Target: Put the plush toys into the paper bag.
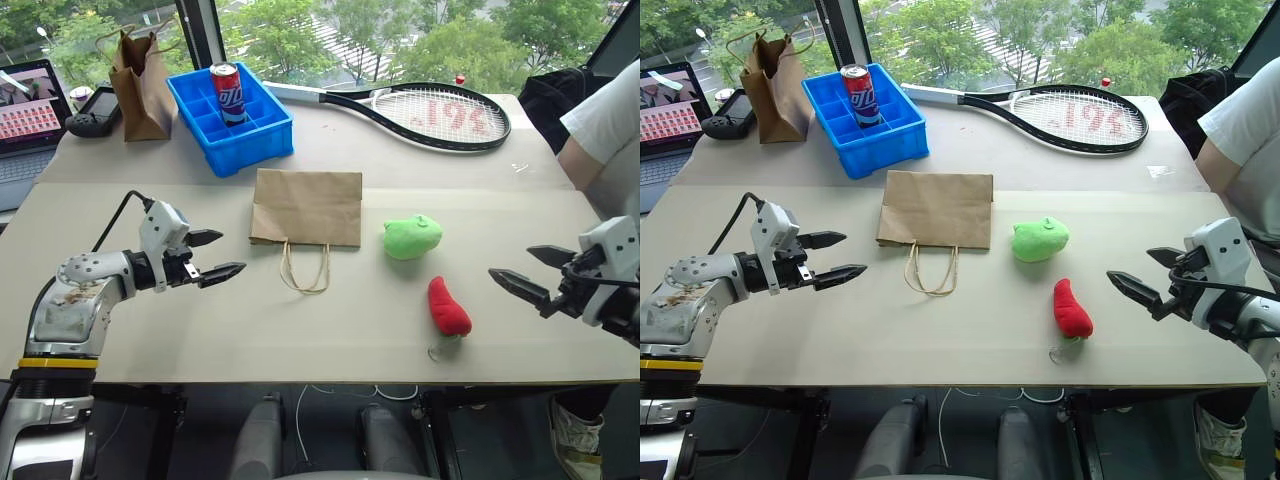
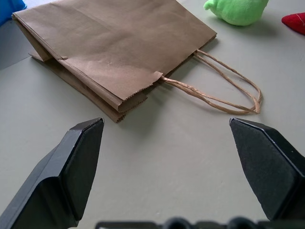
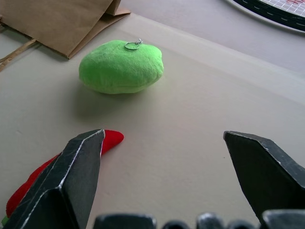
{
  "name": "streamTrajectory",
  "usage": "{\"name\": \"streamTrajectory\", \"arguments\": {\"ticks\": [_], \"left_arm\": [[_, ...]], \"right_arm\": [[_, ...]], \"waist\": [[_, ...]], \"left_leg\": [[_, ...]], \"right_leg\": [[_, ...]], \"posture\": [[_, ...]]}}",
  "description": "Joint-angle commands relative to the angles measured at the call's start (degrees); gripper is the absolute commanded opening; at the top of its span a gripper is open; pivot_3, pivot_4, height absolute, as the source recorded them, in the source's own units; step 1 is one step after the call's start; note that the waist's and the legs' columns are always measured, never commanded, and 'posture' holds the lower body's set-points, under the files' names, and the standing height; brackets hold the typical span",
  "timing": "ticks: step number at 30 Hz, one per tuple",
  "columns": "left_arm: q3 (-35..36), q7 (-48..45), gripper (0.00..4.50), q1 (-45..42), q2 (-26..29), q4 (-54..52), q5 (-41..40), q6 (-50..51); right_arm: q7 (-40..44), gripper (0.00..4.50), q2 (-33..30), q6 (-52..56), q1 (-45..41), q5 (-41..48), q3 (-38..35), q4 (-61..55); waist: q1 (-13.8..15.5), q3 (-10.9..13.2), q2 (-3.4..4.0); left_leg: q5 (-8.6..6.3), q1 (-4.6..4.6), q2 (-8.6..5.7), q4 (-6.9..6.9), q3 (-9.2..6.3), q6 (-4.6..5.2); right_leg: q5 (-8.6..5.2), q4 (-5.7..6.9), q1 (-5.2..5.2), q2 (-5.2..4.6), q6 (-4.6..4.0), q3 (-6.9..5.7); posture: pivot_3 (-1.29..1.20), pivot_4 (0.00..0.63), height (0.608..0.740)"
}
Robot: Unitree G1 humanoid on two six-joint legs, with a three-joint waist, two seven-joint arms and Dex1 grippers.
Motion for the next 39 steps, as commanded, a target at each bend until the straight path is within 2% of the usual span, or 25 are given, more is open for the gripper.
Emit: {"name": "streamTrajectory", "arguments": {"ticks": [1,5,9,15,18,24,28,30,35,39], "left_arm": [[1.5,-1.4,4.50,-1.1,0.6,0.2,-0.2,-3.1],[0.7,-10.1,4.50,-6.1,2.9,4.0,-2.8,-2.6],[-5.2,-18.4,4.50,-12.5,5.1,8.4,2.1,-8.7],[-13.4,-32.2,4.50,-23.1,4.1,15.9,5.0,-13.9],[-22.6,-33.2,4.50,-28.9,4.1,21.3,5.1,-20.5],[-32.2,-33.2,4.50,-39.9,-5.3,44.4,17.2,-46.3],[-32.6,-32.4,4.50,-44.3,-10.7,55.7,22.8,-57.7],[-32.9,-30.7,4.50,-45.8,-12.9,60.0,26.1,-62.4],[-30.6,-28.9,4.50,-47.8,-17.1,65.9,28.3,-65.1],[-28.6,-28.5,3.50,-48.8,-18.7,68.1,28.9,-64.6]], "right_arm": [[1.3,4.45,-1.6,-1.0,-1.1,0.6,-1.0,-0.8],[6.3,4.45,-5.2,2.7,-1.0,4.7,-0.5,-3.9],[13.9,4.45,-12.9,8.3,-2.1,12.4,0.4,-10.7],[14.2,4.45,-18.2,14.9,-10.9,23.7,4.1,-17.4],[11.1,4.45,-17.7,15.9,-15.5,26.3,7.7,-20.0],[2.6,4.45,-14.2,18.0,-21.2,29.1,12.9,-22.7],[-0.9,4.45,-13.8,19.0,-20.5,30.9,12.4,-24.2],[-2.7,4.45,-13.5,19.4,-19.3,31.4,11.7,-25.0],[-5.7,4.45,-14.1,19.6,-16.4,32.1,9.1,-26.0],[-7.1,4.50,-14.7,19.8,-13.8,32.3,6.8,-26.7]], "waist": [[0.0,0.0,0.00],[0.0,0.0,0.00],[0.0,0.0,0.01],[0.0,0.0,0.00],[0.0,0.0,-0.01],[0.5,0.0,-0.03],[0.5,0.0,-0.04],[0.6,0.0,-0.05],[0.8,0.0,-0.05],[0.8,0.0,-0.05]], "left_leg": [[0.00,0.00,0.00,0.00,0.00,0.00],[0.00,0.00,0.00,0.00,0.01,-0.01],[-0.01,0.00,0.00,0.00,0.01,-0.02],[-0.04,-0.02,0.02,0.00,0.03,-0.06],[-0.01,-0.04,0.03,0.00,0.03,-0.01],[0.07,-0.36,0.03,0.15,0.05,0.11],[0.05,-0.89,0.01,0.46,0.06,0.29],[0.02,-1.00,0.00,0.54,0.05,0.35],[0.02,-1.00,0.00,0.63,0.05,0.37],[0.01,-0.99,0.01,0.81,0.05,0.38]], "right_leg": [[0.00,0.00,0.00,0.00,0.00,0.00],[0.00,0.02,-0.01,0.00,-0.01,-0.01],[-0.01,0.00,0.00,0.00,-0.01,0.00],[-0.01,-0.03,-0.01,0.00,-0.01,-0.01],[-0.01,-0.06,-0.01,0.00,-0.01,-0.01],[0.00,-0.04,-0.12,0.00,0.02,-0.04],[0.30,-0.01,-0.42,0.00,-0.10,-0.03],[0.55,0.01,-0.51,0.01,0.27,-0.03],[0.56,0.07,-0.48,0.01,0.31,-0.04],[0.59,0.07,-0.38,0.01,0.35,-0.03]], "posture": [[0.00,0.150,0.740],[0.00,0.150,0.740],[0.00,0.150,0.740],[0.00,0.150,0.740],[0.00,0.150,0.740],[0.00,0.150,0.740],[0.00,0.150,0.740],[0.00,0.150,0.740],[0.00,0.150,0.740],[0.00,0.150,0.740]]}}
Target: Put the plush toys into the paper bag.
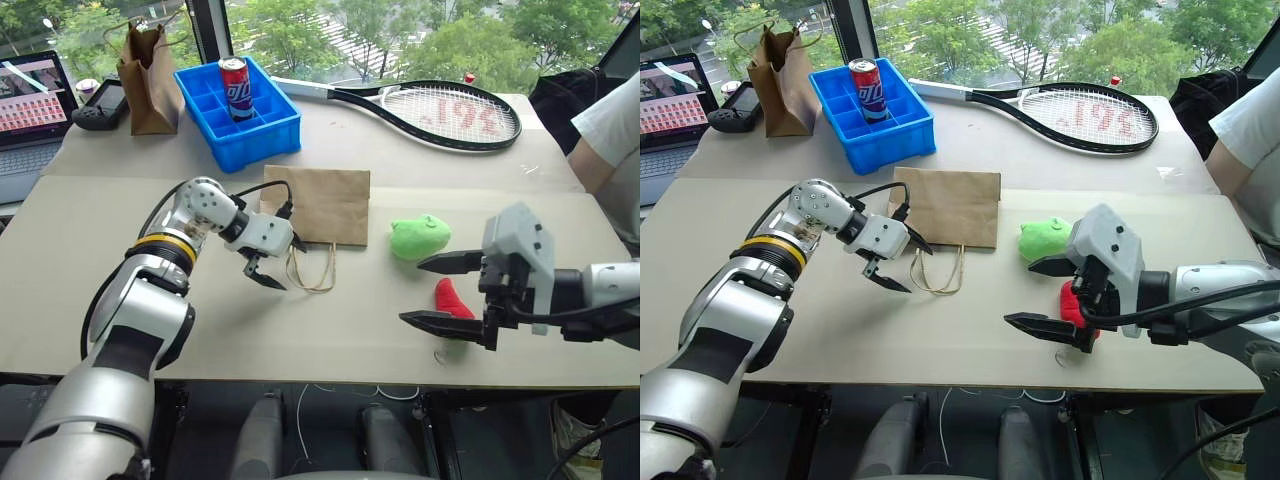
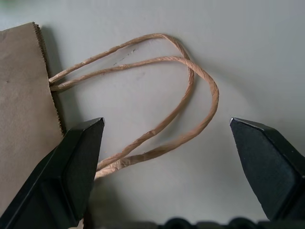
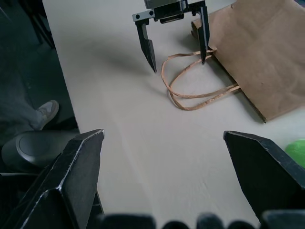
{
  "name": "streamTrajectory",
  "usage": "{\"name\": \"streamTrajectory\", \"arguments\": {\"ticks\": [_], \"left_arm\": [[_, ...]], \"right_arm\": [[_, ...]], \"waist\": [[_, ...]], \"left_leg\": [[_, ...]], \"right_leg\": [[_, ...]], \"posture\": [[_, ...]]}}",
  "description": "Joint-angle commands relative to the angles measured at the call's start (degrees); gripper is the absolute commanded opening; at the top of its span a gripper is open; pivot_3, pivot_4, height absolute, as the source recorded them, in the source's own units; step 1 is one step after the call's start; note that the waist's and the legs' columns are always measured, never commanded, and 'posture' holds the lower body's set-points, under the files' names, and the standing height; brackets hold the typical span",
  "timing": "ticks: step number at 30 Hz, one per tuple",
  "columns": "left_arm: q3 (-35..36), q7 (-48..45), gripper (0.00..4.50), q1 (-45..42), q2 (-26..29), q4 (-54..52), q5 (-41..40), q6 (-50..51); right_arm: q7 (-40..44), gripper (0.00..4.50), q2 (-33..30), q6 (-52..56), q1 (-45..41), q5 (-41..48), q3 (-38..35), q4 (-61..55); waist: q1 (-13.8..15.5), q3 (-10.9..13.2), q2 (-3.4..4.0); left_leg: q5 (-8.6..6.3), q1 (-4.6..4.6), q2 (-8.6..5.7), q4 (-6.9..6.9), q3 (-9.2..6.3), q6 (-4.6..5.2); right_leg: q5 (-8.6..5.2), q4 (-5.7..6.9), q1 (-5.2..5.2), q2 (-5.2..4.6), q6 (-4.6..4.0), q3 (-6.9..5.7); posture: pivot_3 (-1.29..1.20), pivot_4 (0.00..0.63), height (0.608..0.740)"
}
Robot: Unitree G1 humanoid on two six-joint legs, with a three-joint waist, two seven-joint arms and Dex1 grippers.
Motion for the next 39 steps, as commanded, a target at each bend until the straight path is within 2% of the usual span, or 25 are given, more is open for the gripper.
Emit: {"name": "streamTrajectory", "arguments": {"ticks": [1,2,7,10,13,16,22,27,32,35,39], "left_arm": [[3.6,-0.2,3.10,-2.8,-0.8,1.8,0.1,0.6],[4.2,-0.7,2.84,-3.0,-0.9,2.0,0.0,1.0],[7.9,-3.9,1.01,-3.6,-1.6,2.7,-1.6,4.9],[10.3,-4.3,0.07,-4.4,-2.2,1.6,-6.2,11.8],[12.0,-4.3,0.07,-5.1,-2.4,-2.3,-13.7,22.8],[12.2,-4.3,0.00,-5.1,-1.6,-8.2,-19.6,33.1],[16.0,-3.4,0.00,-4.2,-0.2,-24.3,-23.2,53.4],[17.6,2.2,0.00,-0.8,1.2,-37.4,-25.2,69.1],[18.5,6.4,0.00,3.3,2.7,-46.7,-26.3,76.7],[19.6,8.6,0.00,4.9,2.8,-50.4,-27.7,79.9],[21.1,11.2,0.00,5.1,2.7,-53.2,-30.0,84.8]], "right_arm": [[-1.5,4.50,-0.9,0.2,1.9,0.9,-4.5,-1.8],[-1.7,4.50,-0.9,0.2,2.5,1.0,-5.0,-2.0],[-2.3,4.50,-0.9,-0.3,5.2,0.4,-5.4,-2.8],[-3.1,4.50,0.0,-0.7,6.4,0.4,-4.6,-3.1],[-4.3,4.50,1.4,-1.6,7.8,-1.3,-2.9,-3.6],[-7.7,3.81,4.5,-2.7,7.7,-4.3,0.1,-2.5],[-14.4,1.83,14.6,-4.3,3.3,-10.5,10.5,0.1],[-20.6,0.14,26.7,-8.2,-3.4,-18.4,17.6,6.9],[-25.4,0.06,37.9,-12.6,-8.4,-26.8,23.8,13.6],[-25.4,0.06,41.8,-14.7,-9.9,-30.6,26.3,16.9],[-23.6,0.06,43.7,-17.6,-10.6,-35.1,29.3,21.5]], "waist": [[0.0,0.0,0.00],[0.0,0.0,0.00],[-0.1,0.0,0.00],[-0.1,0.0,0.00],[-0.2,0.0,0.00],[-0.3,0.0,0.00],[-1.0,0.0,-0.01],[-1.6,0.0,0.00],[-1.9,0.0,0.03],[-1.8,0.0,0.03],[-1.4,0.0,0.03]], "left_leg": [[0.00,0.00,0.00,0.01,0.00,0.00],[0.00,0.01,0.01,0.02,0.00,0.00],[0.01,0.04,0.00,0.05,-0.01,0.01],[0.01,0.04,0.00,0.05,-0.01,0.01],[0.01,0.03,0.00,0.08,-0.03,0.02],[0.01,0.04,-0.01,0.10,-0.08,0.02],[0.01,0.10,0.00,0.08,-0.17,0.02],[0.02,0.16,0.10,0.08,-0.28,0.02],[0.02,0.18,0.33,0.06,-0.42,0.02],[0.03,0.15,0.49,0.06,-0.45,0.01],[0.03,0.15,0.49,0.07,-0.44,0.01]], "right_leg": [[0.00,0.00,0.00,0.00,0.00,0.00],[0.01,0.01,0.01,0.00,0.01,0.00],[0.05,0.02,0.06,0.00,-0.03,-0.01],[0.05,0.02,0.06,0.00,-0.02,0.00],[0.06,0.05,0.07,0.00,0.01,-0.01],[0.06,0.05,0.12,0.00,0.02,-0.04],[0.05,0.10,0.17,0.06,0.02,-0.08],[0.04,0.20,0.16,0.26,0.02,-0.06],[0.07,0.23,0.18,0.63,-0.05,-0.02],[0.13,0.26,0.12,0.81,-0.17,-0.03],[0.13,0.23,0.13,0.82,-0.18,-0.02]], "posture": [[0.00,0.150,0.740],[0.00,0.150,0.740],[0.00,0.150,0.740],[0.00,0.150,0.740],[0.00,0.150,0.740],[0.00,0.150,0.740],[0.00,0.150,0.740],[0.00,0.150,0.740],[0.00,0.150,0.740],[0.00,0.150,0.740],[0.00,0.150,0.740]]}}
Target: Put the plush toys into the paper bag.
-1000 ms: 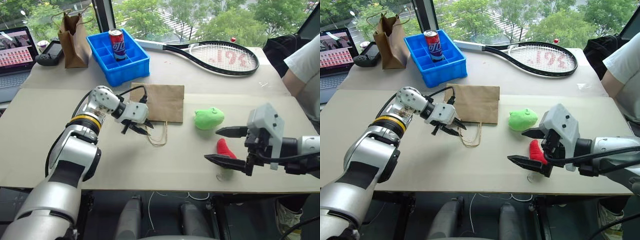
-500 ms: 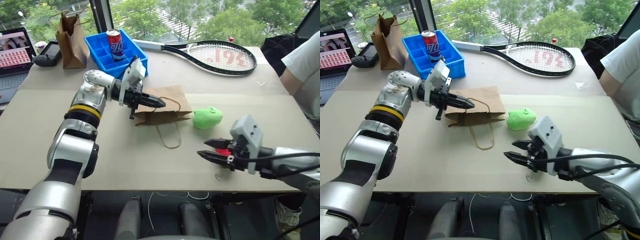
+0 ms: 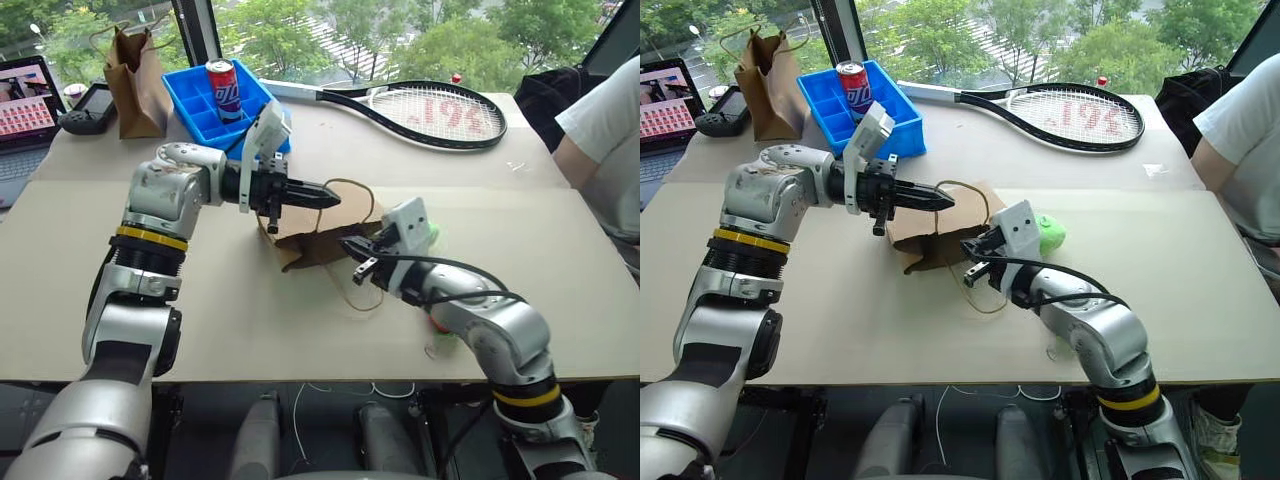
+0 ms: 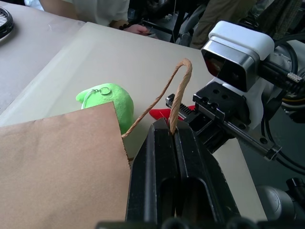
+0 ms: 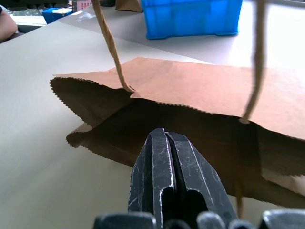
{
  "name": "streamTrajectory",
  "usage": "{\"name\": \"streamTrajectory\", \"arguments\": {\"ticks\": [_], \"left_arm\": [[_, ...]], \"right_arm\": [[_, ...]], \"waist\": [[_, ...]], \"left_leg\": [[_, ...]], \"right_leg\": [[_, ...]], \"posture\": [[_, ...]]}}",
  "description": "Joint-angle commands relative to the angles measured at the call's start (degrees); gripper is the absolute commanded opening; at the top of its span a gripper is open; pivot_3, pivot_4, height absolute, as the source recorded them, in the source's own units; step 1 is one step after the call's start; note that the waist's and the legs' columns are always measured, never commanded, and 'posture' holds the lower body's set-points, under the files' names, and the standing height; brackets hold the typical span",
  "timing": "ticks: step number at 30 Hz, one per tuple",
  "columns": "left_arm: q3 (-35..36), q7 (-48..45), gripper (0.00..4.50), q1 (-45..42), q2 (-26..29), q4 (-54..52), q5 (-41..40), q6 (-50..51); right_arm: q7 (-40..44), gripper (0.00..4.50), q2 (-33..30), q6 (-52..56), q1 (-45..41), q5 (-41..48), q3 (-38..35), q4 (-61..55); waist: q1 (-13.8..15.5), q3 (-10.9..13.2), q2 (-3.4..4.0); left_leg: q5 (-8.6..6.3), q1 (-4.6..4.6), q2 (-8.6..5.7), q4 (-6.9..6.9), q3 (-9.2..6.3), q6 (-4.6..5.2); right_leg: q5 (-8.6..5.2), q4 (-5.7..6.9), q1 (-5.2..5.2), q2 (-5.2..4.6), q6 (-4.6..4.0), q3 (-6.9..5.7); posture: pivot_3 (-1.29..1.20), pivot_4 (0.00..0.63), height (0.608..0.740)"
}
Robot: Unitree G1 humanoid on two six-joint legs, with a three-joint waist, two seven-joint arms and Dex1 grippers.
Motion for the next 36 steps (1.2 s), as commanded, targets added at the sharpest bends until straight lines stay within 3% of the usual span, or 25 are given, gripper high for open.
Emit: {"name": "streamTrajectory", "arguments": {"ticks": [1,7,14,23,36], "left_arm": [[2.8,2.1,0.00,-1.0,0.6,-4.0,-3.6,5.0],[5.0,3.6,0.00,-4.0,1.8,-3.1,-6.8,11.2],[10.7,12.0,0.00,-5.6,0.4,-3.4,-10.7,17.8],[17.5,18.5,0.00,-10.0,2.3,-2.7,-13.8,17.4],[18.4,20.2,0.00,-13.9,6.9,-3.7,-14.7,15.1]], "right_arm": [[1.7,0.06,1.5,-4.6,-0.9,-4.4,1.4,3.6],[3.8,0.06,4.3,-13.1,1.3,-10.2,2.5,10.1],[5.6,0.06,9.0,-22.5,2.6,-16.3,4.0,20.0],[8.4,0.06,8.7,-23.3,3.4,-21.8,5.6,25.0],[9.0,0.06,9.5,-22.8,2.7,-24.6,4.8,27.2]], "waist": [[0.1,0.0,0.00],[0.1,0.0,0.00],[0.0,0.0,0.00],[-0.2,0.0,0.00],[-0.5,0.0,-0.01]], "left_leg": [[0.00,0.01,0.00,0.00,0.00,0.00],[0.00,0.01,0.02,-0.02,0.00,0.00],[0.00,0.03,0.04,-0.04,0.00,-0.01],[0.01,0.06,0.04,-0.07,-0.01,-0.03],[0.01,0.35,0.05,-0.14,0.00,-0.08]], "right_leg": [[0.00,0.00,0.01,0.00,0.00,0.00],[0.00,0.00,-0.03,0.03,-0.01,0.01],[0.00,0.01,-0.02,0.06,-0.01,0.01],[0.01,0.02,-0.02,0.07,-0.02,0.00],[0.01,0.00,0.18,0.06,-0.02,0.01]], "posture": [[0.00,0.150,0.740],[0.00,0.150,0.740],[0.00,0.150,0.740],[0.00,0.150,0.740],[0.00,0.150,0.740]]}}
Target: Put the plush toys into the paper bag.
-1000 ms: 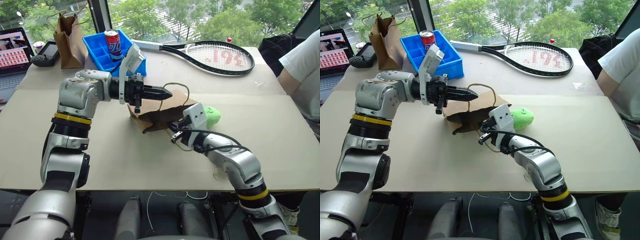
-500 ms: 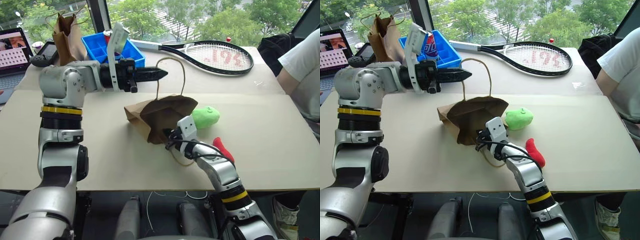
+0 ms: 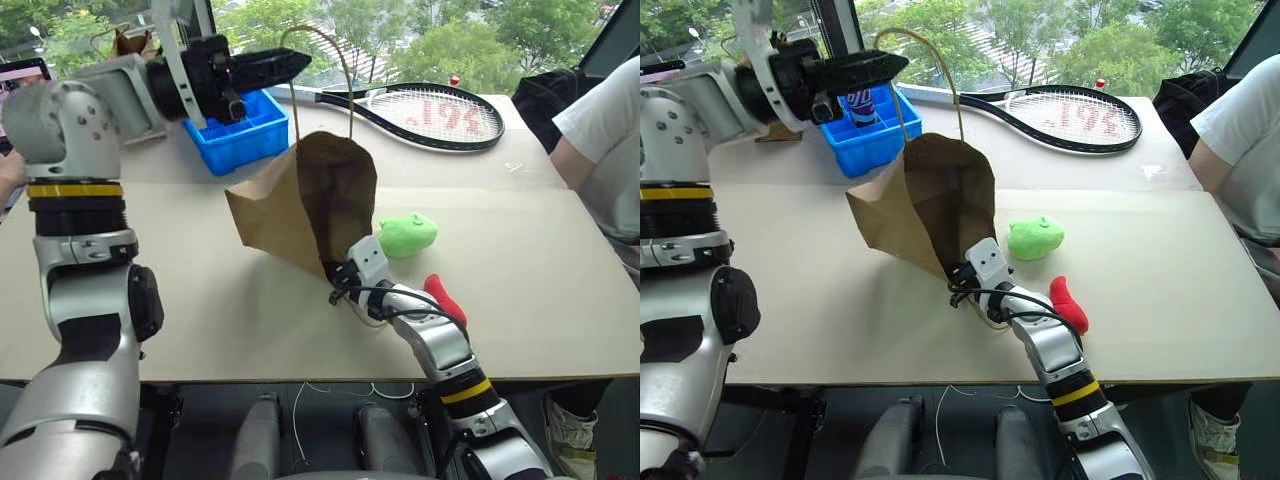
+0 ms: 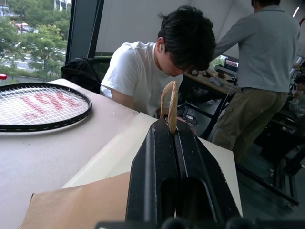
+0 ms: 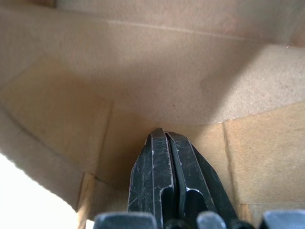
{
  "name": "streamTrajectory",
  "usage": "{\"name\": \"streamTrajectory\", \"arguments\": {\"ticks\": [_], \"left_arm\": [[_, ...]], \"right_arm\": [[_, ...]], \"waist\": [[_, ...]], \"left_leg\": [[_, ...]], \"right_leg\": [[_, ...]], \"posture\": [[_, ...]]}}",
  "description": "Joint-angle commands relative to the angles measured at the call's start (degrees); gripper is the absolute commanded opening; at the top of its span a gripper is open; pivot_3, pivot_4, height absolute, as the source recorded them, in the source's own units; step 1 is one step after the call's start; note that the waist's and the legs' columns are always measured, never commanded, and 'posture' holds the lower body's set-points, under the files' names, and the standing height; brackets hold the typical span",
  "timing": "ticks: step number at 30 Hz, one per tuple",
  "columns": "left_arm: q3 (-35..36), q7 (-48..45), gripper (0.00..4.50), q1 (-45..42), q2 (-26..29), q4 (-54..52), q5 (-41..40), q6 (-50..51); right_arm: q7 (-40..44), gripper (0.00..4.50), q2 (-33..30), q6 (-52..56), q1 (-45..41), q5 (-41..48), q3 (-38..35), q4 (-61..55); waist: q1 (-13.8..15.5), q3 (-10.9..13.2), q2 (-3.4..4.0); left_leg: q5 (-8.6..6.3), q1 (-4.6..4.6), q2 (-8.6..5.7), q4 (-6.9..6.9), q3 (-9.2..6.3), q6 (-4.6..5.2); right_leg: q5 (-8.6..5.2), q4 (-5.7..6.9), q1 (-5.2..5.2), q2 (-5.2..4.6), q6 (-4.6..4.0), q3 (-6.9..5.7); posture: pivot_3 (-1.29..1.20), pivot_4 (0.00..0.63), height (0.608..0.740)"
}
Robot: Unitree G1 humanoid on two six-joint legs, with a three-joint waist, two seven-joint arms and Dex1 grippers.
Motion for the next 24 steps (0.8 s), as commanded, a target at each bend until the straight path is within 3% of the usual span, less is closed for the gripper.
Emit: {"name": "streamTrajectory", "arguments": {"ticks": [1,17,21,24], "left_arm": [[0.9,-1.0,0.00,-2.1,2.5,-1.6,-0.3,-3.3],[-6.6,-5.7,0.00,7.2,3.5,0.0,6.1,-14.3],[-8.1,-6.8,0.00,7.9,2.7,1.1,7.2,-16.4],[-8.8,-7.1,0.00,7.9,1.5,1.9,7.5,-17.3]], "right_arm": [[-0.2,0.06,-0.4,0.6,0.4,-1.6,-0.8,1.6],[0.3,0.06,-2.8,5.6,-2.7,-0.7,-5.5,-8.3],[3.0,0.06,-3.9,10.3,-4.0,3.6,-8.4,-16.8],[3.0,0.06,-3.5,16.1,-6.3,10.8,-14.5,-24.3]], "waist": [[-0.1,0.0,0.00],[0.1,0.0,0.00],[0.1,0.0,0.00],[0.1,0.0,0.00]], "left_leg": [[0.00,0.00,0.00,-0.01,0.00,0.00],[0.01,-0.05,0.00,-0.04,0.05,0.00],[0.01,-0.14,0.01,-0.04,0.04,0.00],[0.01,-0.17,0.02,-0.04,0.04,0.01]], "right_leg": [[0.00,0.00,0.00,0.00,0.00,0.00],[0.04,0.00,-0.07,-0.01,-0.07,0.02],[0.04,0.01,-0.15,0.00,-0.08,0.03],[0.04,0.00,-0.16,0.00,-0.07,0.03]], "posture": [[0.00,0.150,0.740],[0.00,0.150,0.740],[0.00,0.150,0.740],[0.00,0.150,0.740]]}}
